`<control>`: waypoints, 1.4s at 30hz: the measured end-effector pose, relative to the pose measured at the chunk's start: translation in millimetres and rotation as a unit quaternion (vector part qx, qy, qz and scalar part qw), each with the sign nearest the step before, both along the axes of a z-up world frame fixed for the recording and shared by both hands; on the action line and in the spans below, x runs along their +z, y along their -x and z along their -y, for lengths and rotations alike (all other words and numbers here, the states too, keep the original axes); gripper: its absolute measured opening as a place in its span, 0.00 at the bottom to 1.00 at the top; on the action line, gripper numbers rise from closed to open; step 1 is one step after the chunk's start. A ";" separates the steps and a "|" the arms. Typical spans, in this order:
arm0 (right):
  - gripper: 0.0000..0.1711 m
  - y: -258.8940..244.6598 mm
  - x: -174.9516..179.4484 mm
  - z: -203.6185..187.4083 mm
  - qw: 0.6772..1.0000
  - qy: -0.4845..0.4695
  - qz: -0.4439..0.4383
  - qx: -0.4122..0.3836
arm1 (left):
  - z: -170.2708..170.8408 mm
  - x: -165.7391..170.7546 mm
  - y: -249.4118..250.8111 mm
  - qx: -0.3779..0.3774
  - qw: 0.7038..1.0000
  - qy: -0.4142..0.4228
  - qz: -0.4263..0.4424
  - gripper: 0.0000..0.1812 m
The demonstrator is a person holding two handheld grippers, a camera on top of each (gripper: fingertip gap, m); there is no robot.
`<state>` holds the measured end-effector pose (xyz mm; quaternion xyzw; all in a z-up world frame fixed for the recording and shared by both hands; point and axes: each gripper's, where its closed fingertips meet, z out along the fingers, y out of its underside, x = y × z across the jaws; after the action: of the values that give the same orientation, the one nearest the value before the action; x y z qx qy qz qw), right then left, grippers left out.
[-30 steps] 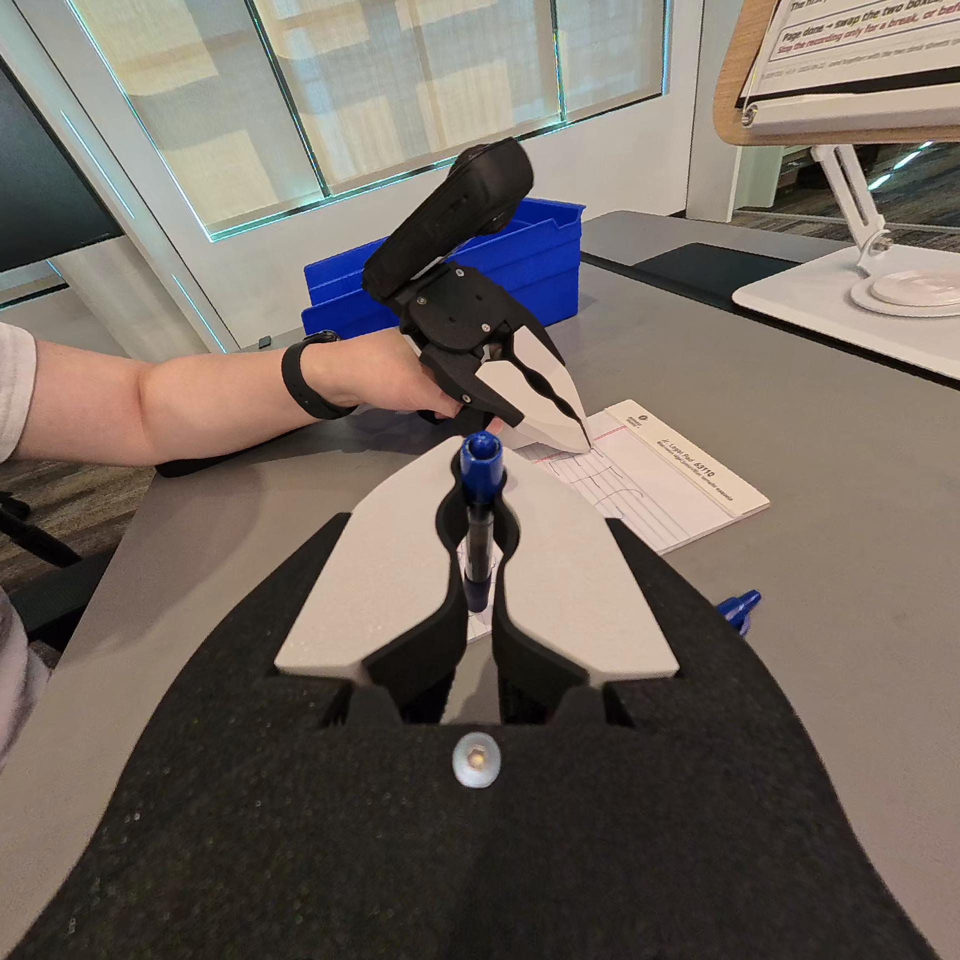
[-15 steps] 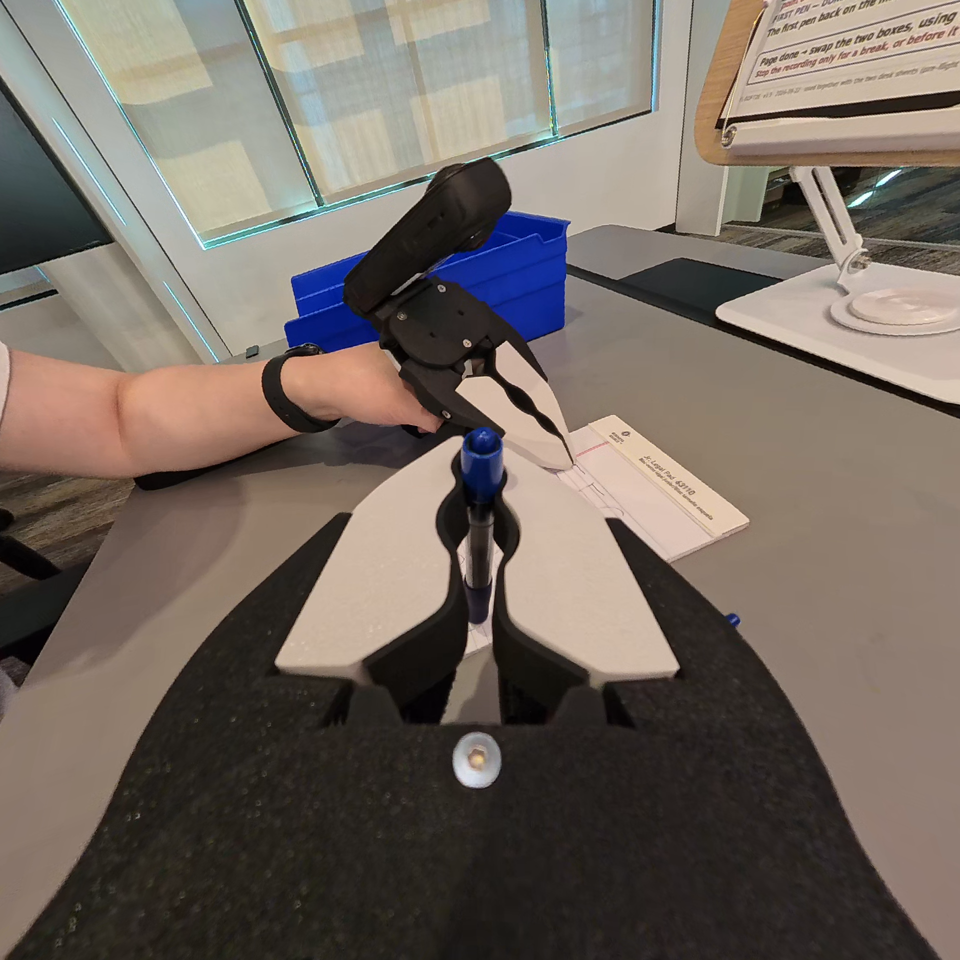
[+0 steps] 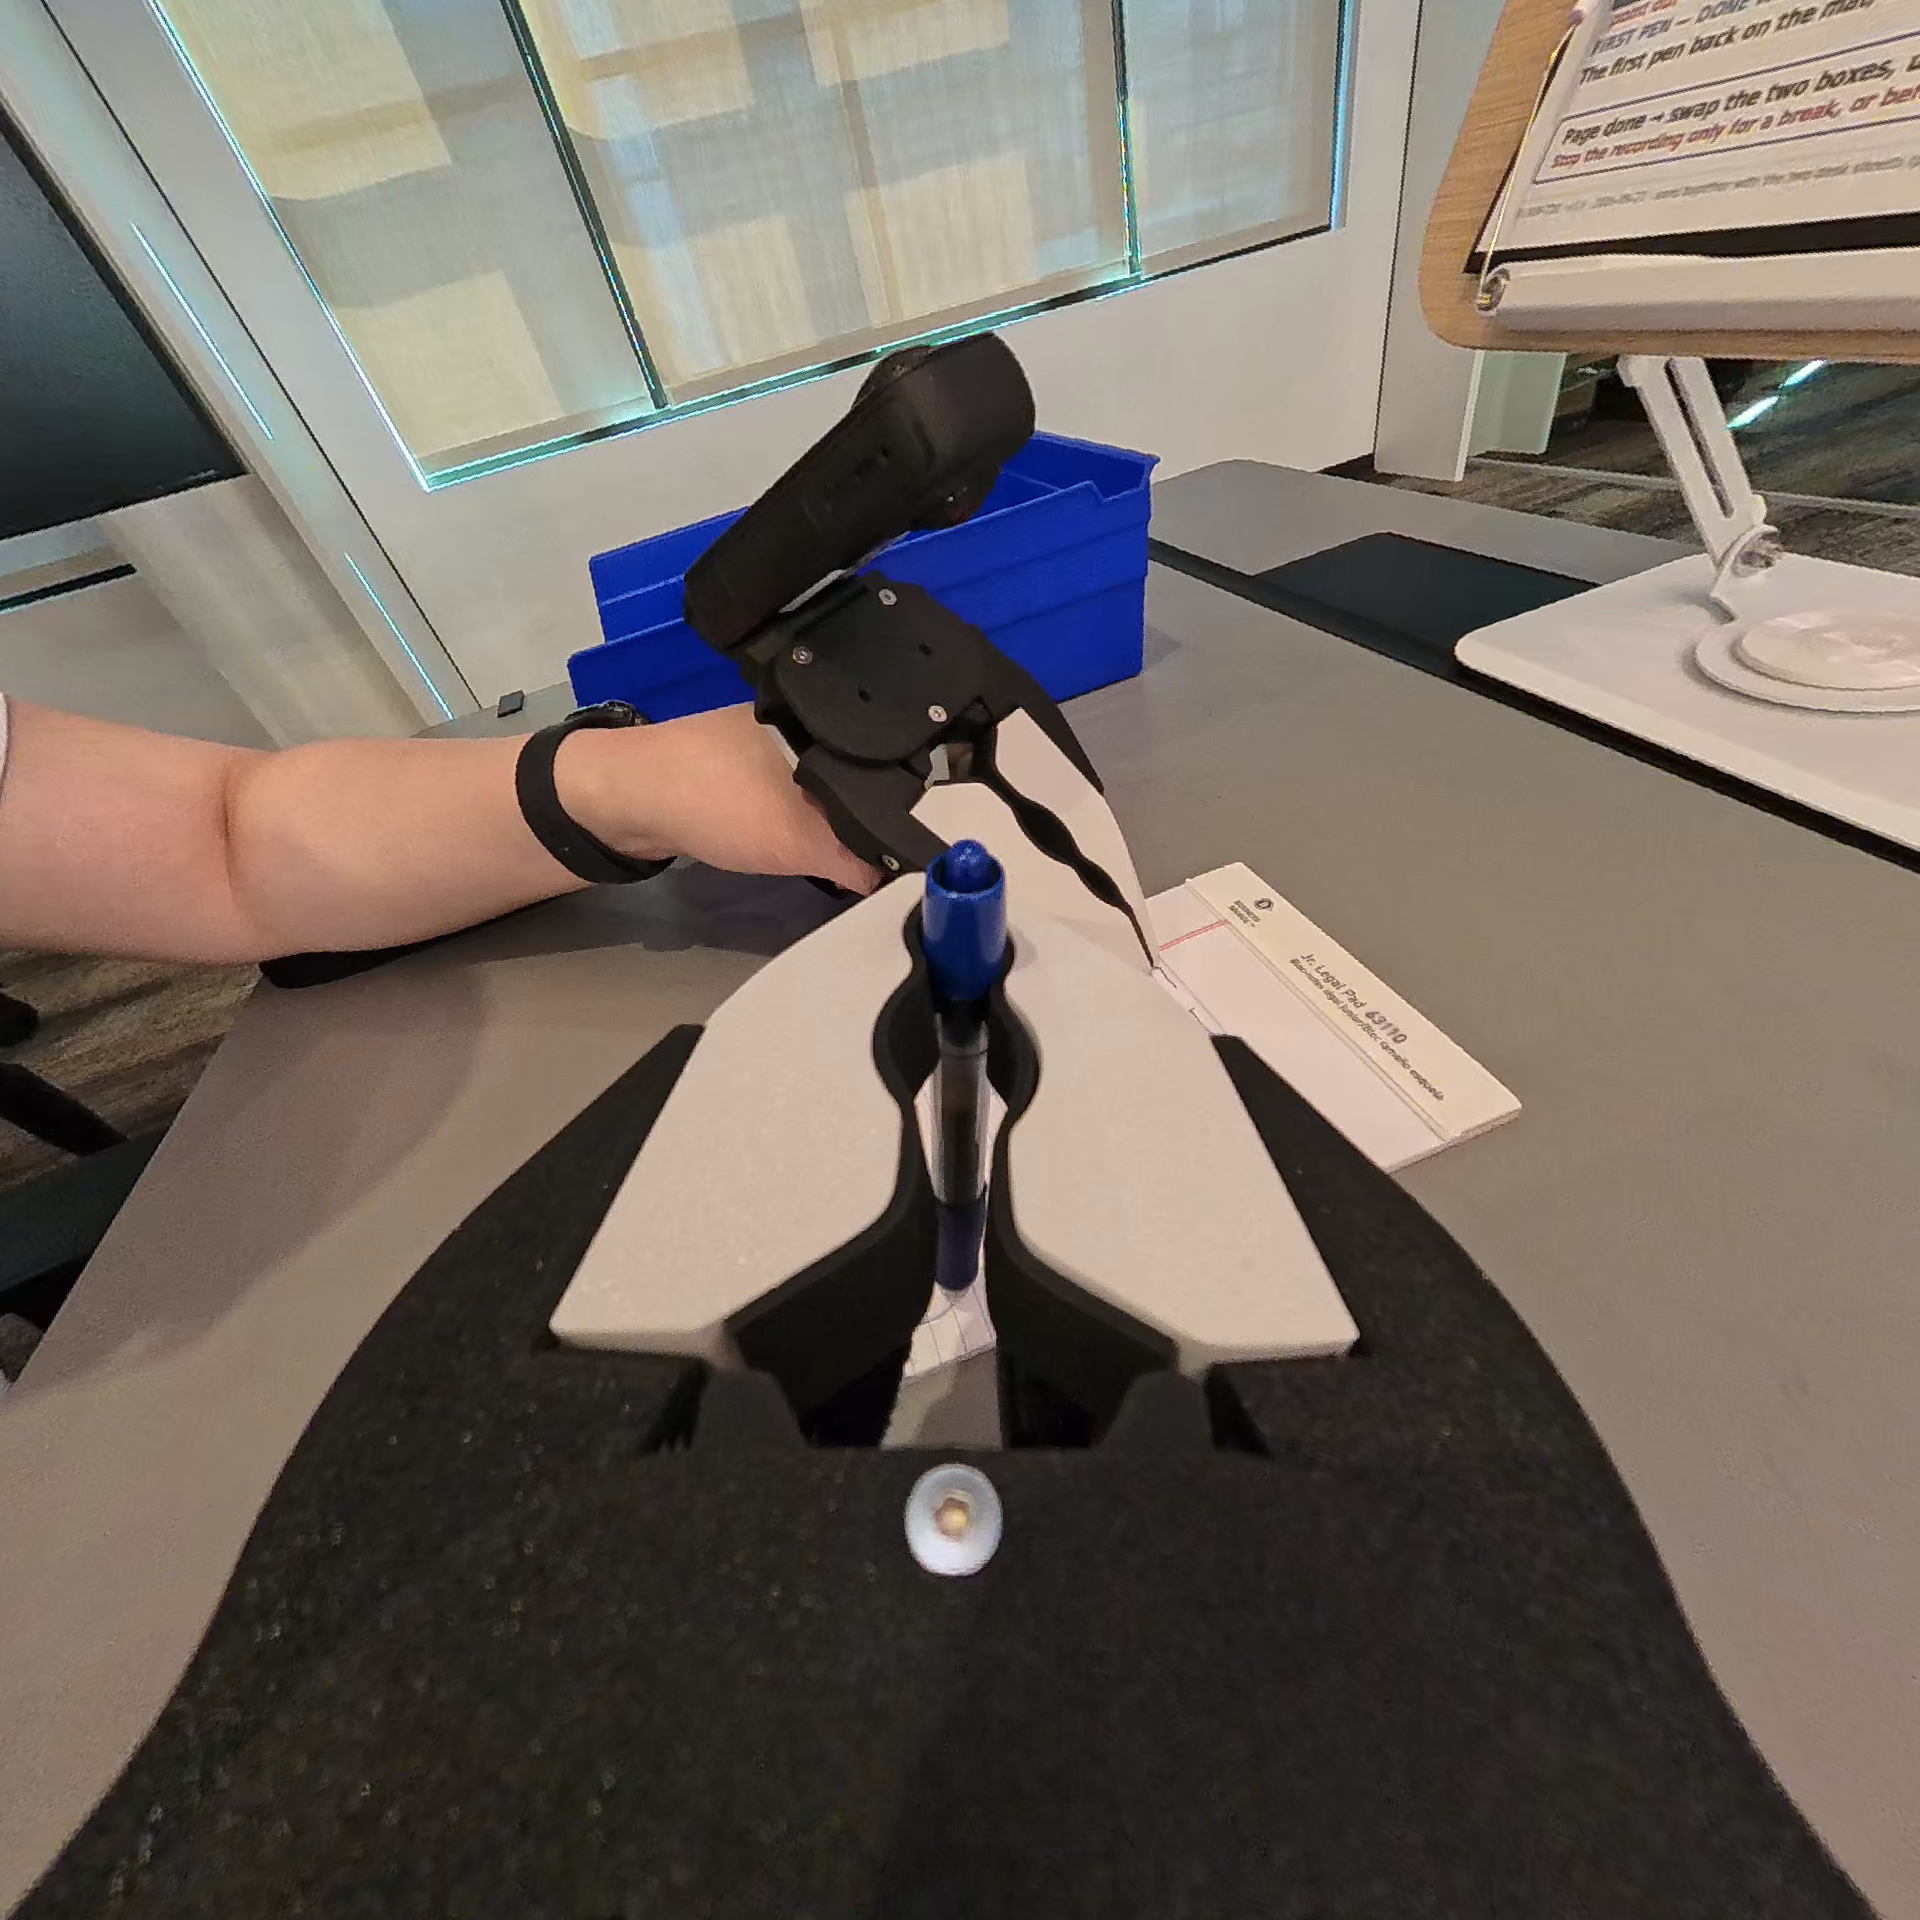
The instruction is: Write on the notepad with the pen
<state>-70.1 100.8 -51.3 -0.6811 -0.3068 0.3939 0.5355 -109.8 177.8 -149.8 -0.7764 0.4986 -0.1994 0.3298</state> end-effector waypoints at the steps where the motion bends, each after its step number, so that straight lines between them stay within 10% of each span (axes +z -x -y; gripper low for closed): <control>1: 0.02 0.6 0.1 -0.3 1.000 0.000 0.000 0.000 | 0.0 0.0 0.1 0.000 1.000 0.000 0.000 0.00; 42: 0.02 20.4 2.3 -7.1 1.000 -0.021 0.007 0.022 | 0.3 0.1 -0.4 0.000 1.000 0.000 -0.001 0.00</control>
<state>-90.5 107.9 -48.9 -0.6654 -0.3339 0.3940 0.5390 -109.4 177.5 -149.8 -0.7763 0.4991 -0.1990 0.3296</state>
